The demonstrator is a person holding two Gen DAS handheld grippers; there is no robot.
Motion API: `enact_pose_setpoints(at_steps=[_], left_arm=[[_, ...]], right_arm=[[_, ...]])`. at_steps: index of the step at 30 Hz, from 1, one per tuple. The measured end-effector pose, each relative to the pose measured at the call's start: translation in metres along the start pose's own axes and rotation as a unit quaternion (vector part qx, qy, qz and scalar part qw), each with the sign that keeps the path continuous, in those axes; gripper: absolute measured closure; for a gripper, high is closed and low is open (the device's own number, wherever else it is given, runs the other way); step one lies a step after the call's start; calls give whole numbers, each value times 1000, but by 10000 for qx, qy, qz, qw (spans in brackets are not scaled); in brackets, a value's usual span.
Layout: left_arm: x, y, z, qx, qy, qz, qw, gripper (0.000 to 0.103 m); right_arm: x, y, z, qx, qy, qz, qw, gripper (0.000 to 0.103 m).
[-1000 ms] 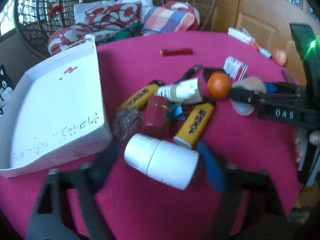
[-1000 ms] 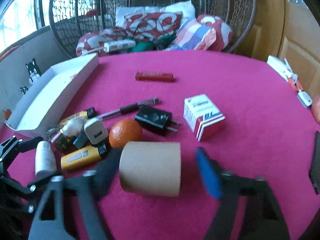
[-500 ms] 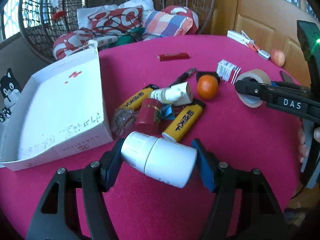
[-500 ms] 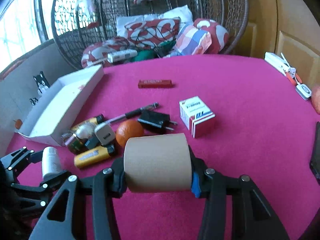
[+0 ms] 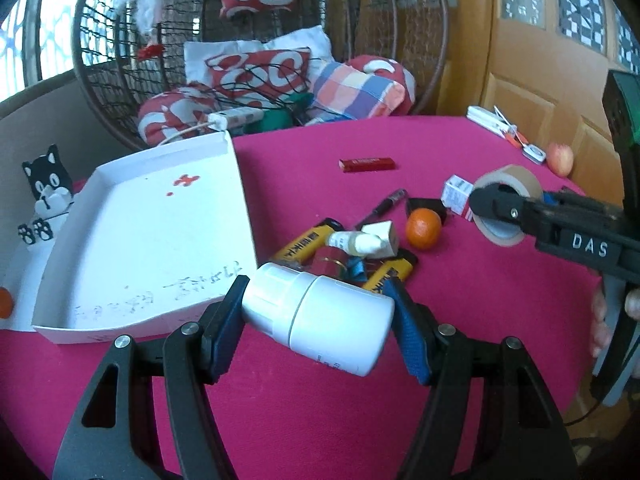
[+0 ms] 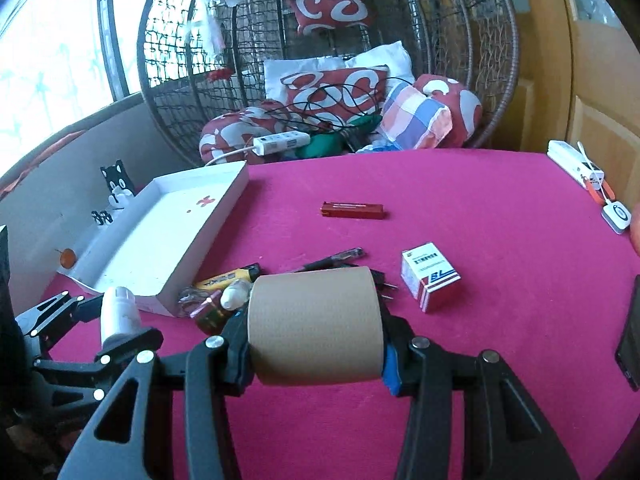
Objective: Organize rigid objects
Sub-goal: 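Carry the white pill bottle into the white tray and open the left tool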
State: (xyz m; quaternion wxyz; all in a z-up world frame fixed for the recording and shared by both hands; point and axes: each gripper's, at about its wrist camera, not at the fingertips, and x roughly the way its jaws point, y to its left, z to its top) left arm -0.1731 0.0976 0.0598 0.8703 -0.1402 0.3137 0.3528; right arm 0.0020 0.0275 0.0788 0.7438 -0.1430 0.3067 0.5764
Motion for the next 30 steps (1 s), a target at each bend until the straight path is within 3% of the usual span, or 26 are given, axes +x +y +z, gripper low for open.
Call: enact_pose_setpoints(at_steps=[21, 30], left_arm=[[-27, 41, 16, -593, -471, 455, 9961, 35], [-33, 71, 23, -843, -640, 917, 9901, 35]], right_arm=[[-13, 18, 18, -136, -366, 105, 9992, 55], [-8, 43, 39, -398, -510, 230, 9976, 55]])
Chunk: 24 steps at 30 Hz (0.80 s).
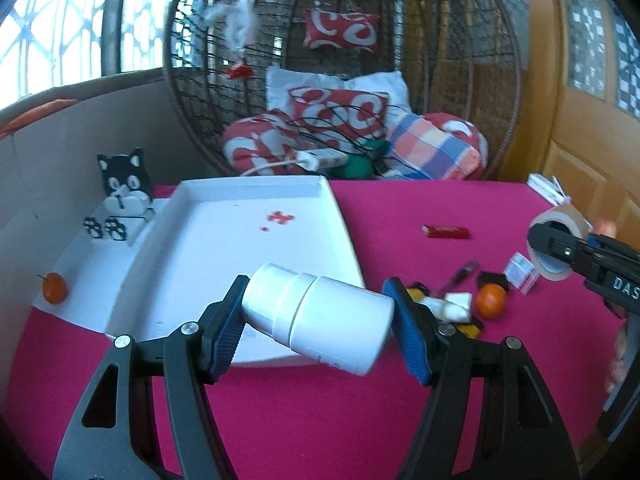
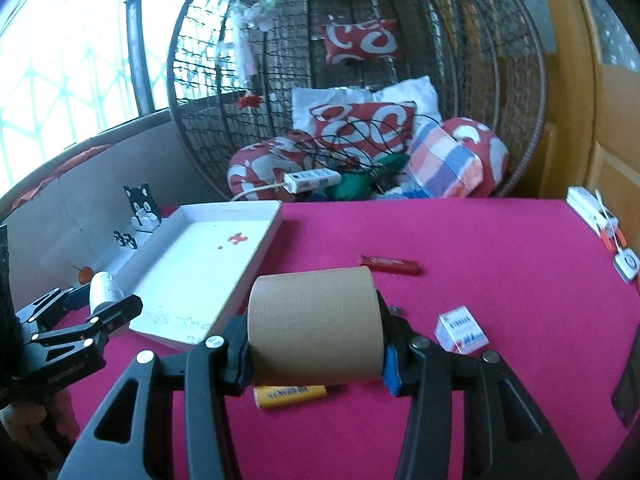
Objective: Organize rigid objects
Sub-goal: 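Carry the white pill bottle into the white tray and open the left tool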
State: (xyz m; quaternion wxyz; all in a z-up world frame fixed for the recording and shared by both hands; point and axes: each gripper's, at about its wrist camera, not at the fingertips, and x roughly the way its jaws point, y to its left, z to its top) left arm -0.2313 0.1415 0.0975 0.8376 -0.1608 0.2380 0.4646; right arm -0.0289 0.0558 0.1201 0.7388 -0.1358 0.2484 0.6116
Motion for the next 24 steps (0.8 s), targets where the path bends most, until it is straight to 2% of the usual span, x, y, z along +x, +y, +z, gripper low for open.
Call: enact_pose_setpoints(at_steps=[7, 12, 18, 21, 24], left_arm=[[2, 32, 10, -172, -106, 453, 9988, 35], [16, 52, 22, -265, -64, 637, 9976, 35], [66, 97, 34, -847, 420, 446, 9945, 35], [90, 113, 31, -1056, 629, 613, 9905, 35], [107, 118, 24, -1002, 822, 792, 9884, 35]], right_arm=[[9, 25, 16, -208, -78, 216, 9995, 55], [29, 43, 29, -288, 75, 447, 9986, 54], [81, 68, 33, -349, 624, 713, 9949, 54], [111, 85, 24, -517, 912, 693, 9921, 54], [139, 102, 15, -708, 1146, 645, 9888, 54]])
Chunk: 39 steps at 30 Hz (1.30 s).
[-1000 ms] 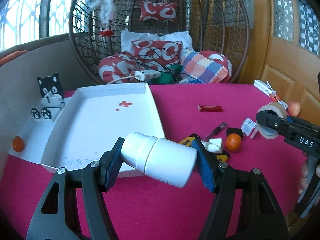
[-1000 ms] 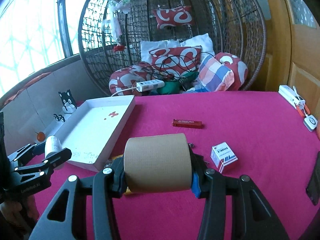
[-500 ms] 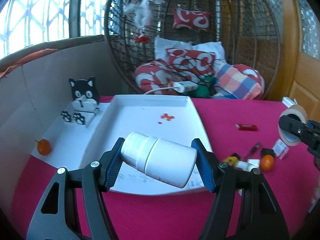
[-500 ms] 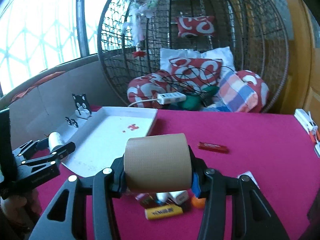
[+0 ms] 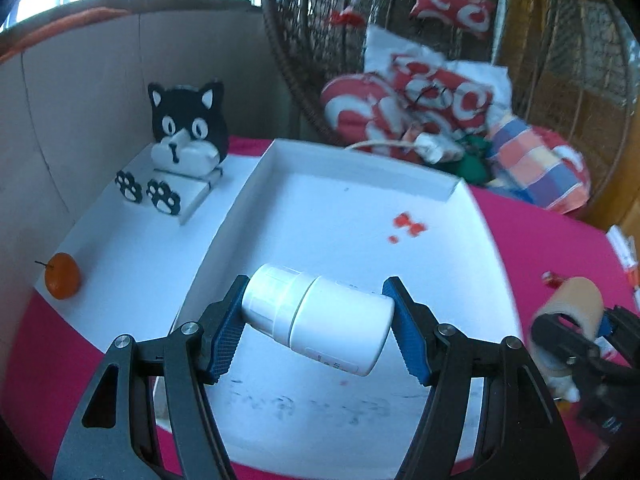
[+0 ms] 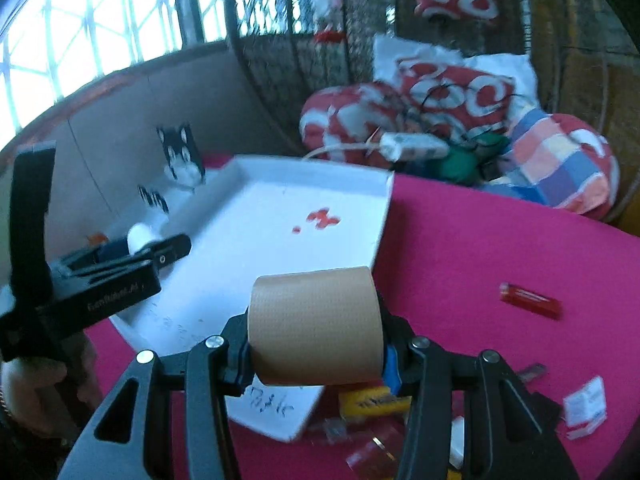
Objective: Organize rigid objects
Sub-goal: 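Carry the white pill bottle into the white tray and open the left tool, then release the brown tape roll into the white tray with the right tool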
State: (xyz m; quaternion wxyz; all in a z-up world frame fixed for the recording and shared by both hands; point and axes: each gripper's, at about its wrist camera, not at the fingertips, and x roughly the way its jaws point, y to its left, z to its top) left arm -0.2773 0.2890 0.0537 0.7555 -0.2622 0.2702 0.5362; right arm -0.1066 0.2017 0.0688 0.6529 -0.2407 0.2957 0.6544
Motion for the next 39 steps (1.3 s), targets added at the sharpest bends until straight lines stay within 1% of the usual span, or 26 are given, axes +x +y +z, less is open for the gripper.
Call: enact_pose_setpoints(at_steps=[4, 7, 10, 11, 12, 13, 14, 15, 16, 18, 21, 23, 25, 26, 28, 29, 30, 32, 34, 36, 37, 39], left_arm=[[14, 4, -4, 32, 109, 197, 9997, 35], [21, 8, -4, -2, 139, 282, 9995, 35], [22, 13, -5, -99, 55, 324, 9994, 35], [22, 15, -4, -140, 25, 307, 9994, 31], [21, 17, -4, -212, -11, 314, 9993, 21], [20, 19, -3, -293, -33, 354, 9989, 16], [18, 21, -3, -360, -84, 381, 9986, 7], [15, 24, -3, -435, -175, 420, 9980, 0], [12, 26, -2, -480, -248, 467, 9974, 0], [3, 31, -1, -586, -420, 527, 9960, 0], [-12, 37, 0, -720, -634, 439, 9944, 0], [-22, 35, -1, -692, -721, 345, 9944, 0], [-35, 27, -3, -555, -942, 180, 9938, 0], [-43, 20, -5, -448, -1067, 70, 9933, 0], [-55, 7, -12, -274, -1257, -199, 9915, 0], [-61, -1, -16, -216, -1317, -425, 9901, 0], [-65, -9, -19, -195, -1321, -692, 9886, 0], [-71, -30, -26, -93, -1172, -1308, 9844, 0], [-74, -52, -32, 124, -964, -1644, 9816, 0], [-75, -80, -40, 549, -714, -1882, 9780, 0], [-76, -91, -44, 724, -608, -1972, 9758, 0], [-73, -116, -56, 1134, -263, -2288, 9665, 0]], right_arm=[[32, 8, 3, 45, 261, -81, 9996, 54], [42, 14, 6, -18, 263, -169, 9995, 54], [40, 18, 7, -49, 128, -229, 9996, 54], [40, 20, 8, -92, 97, -210, 9997, 45], [38, 21, 9, -127, 43, -251, 9996, 38], [35, 23, 10, -179, -66, -312, 9993, 22], [30, 24, 9, -227, -178, -330, 9990, 14], [25, 24, 9, -290, -296, -352, 9985, 11], [22, 25, 9, -333, -371, -392, 9980, 0], [10, 23, 9, -365, -585, -425, 9967, 0], [-12, 13, 8, -254, -855, -393, 9952, 0], [-32, -1, 6, -204, -1095, -477, 9926, 0], [-53, -20, 3, -86, -1280, -577, 9901, 0], [-67, -37, 0, 85, -1389, -618, 9883, 0], [-85, -68, -7, 421, -1461, -560, 9868, 0], [-94, -87, -13, 646, -1490, -556, 9852, 0], [-103, -108, -21, 865, -1490, -663, 9828, 0], [-112, -140, -34, 1038, -1348, -1047, 9798, 0], [-114, -159, -45, 1051, -1182, -1451, 9767, 0], [-115, -179, -59, 1195, -1050, -1784, 9710, 0], [-115, -187, -66, 1305, -1026, -1854, 9685, 0], [-112, -203, -78, 1530, -904, -1799, 9675, 0]])
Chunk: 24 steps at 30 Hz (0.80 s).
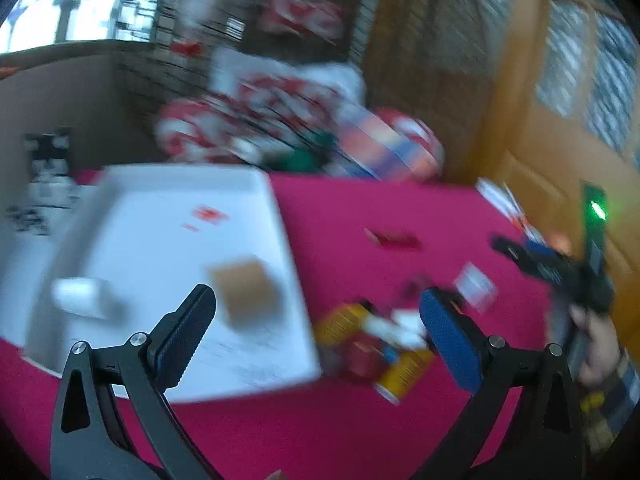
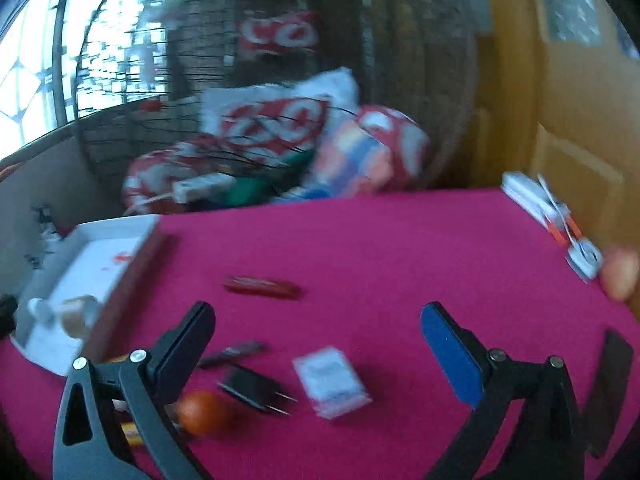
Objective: Organize rigid objects
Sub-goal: 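Release the brown tape roll into the white tray with the right tool, then grasp the yellow lighter with the left tool while the right tool grasps the white medicine box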
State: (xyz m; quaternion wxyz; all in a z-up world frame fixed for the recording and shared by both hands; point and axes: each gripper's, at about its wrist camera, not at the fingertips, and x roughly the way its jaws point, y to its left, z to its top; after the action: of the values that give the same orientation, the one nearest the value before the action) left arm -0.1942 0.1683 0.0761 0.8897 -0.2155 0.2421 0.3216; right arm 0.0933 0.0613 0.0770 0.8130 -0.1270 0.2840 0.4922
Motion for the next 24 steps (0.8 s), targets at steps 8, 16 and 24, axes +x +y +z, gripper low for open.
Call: enact_pose_setpoints(at_steps=[8, 16, 24], left_arm=[[23, -63, -40, 1054, 817, -1060, 9854, 4], [57, -87, -56, 1571, 1419, -919, 9730, 26], [93, -95, -50, 1623, 1758, -1048, 9653, 26]], right_arm=[[30, 2, -16, -208, 593, 404, 9972, 26], [48, -7, -40, -68, 1090, 488, 9928, 69], [41, -23, -46, 306, 1063, 730, 9912, 69]])
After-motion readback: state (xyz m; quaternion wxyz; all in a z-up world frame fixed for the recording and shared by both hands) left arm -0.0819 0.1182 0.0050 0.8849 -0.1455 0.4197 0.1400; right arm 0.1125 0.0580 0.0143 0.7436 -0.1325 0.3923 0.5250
